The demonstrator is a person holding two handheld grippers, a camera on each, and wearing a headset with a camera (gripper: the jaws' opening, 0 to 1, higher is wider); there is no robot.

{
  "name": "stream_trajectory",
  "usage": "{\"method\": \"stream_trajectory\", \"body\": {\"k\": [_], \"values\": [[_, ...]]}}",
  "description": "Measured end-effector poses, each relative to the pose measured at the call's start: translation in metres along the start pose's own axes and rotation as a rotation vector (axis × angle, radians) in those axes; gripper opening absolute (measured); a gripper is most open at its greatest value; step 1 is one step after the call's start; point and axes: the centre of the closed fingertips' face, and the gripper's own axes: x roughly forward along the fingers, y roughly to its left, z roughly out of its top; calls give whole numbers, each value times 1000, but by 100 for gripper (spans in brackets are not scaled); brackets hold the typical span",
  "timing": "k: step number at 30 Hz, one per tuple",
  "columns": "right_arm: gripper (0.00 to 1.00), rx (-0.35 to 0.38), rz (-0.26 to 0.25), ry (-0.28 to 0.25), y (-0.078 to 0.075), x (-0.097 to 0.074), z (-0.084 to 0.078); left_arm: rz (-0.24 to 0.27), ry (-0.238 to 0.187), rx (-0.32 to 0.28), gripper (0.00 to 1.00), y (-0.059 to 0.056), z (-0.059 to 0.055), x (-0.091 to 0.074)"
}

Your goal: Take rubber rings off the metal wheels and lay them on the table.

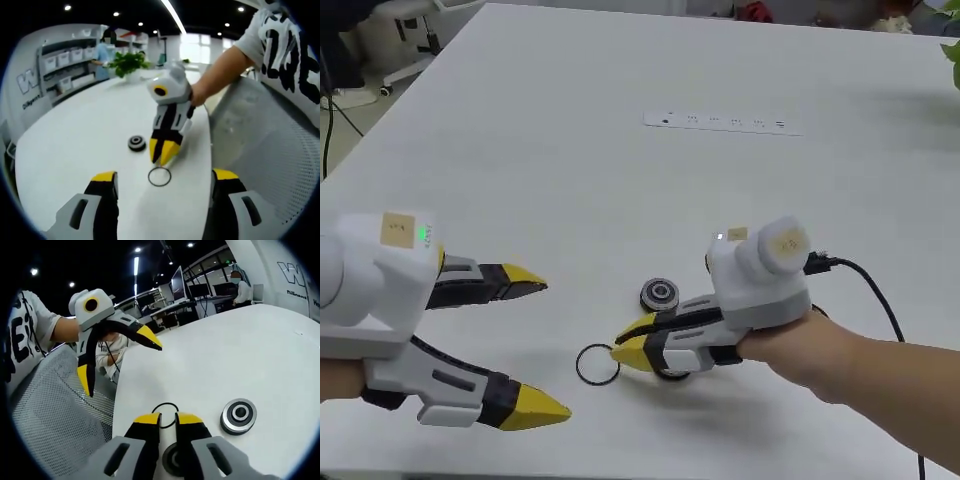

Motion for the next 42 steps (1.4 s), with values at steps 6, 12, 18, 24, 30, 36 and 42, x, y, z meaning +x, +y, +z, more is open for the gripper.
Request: {"method": "stream_trajectory", "body": {"k": [6, 12, 18, 24, 30, 36, 42], "values": [[12, -1, -4, -17, 0, -3, 5, -2, -2, 5, 77, 0, 2, 1], [15, -5, -11, -38, 0, -9, 12, -4, -3, 10, 77, 0, 4, 3], [18, -14, -24, -48, -2, -16, 14, -5, -3, 14, 77, 2, 5, 4], [21, -23, -32, -64, -1, -24, 18, -9, -4, 22, 76, 3, 8, 6], [23, -35, -43, -73, -2, -33, 20, -12, -7, 26, 76, 5, 12, 8], [25, -39, -57, -81, -4, -42, 21, -16, -9, 32, 75, 6, 16, 12], [26, -39, -68, -84, -7, -49, 19, -26, -4, 37, 75, 5, 18, 17]]}}
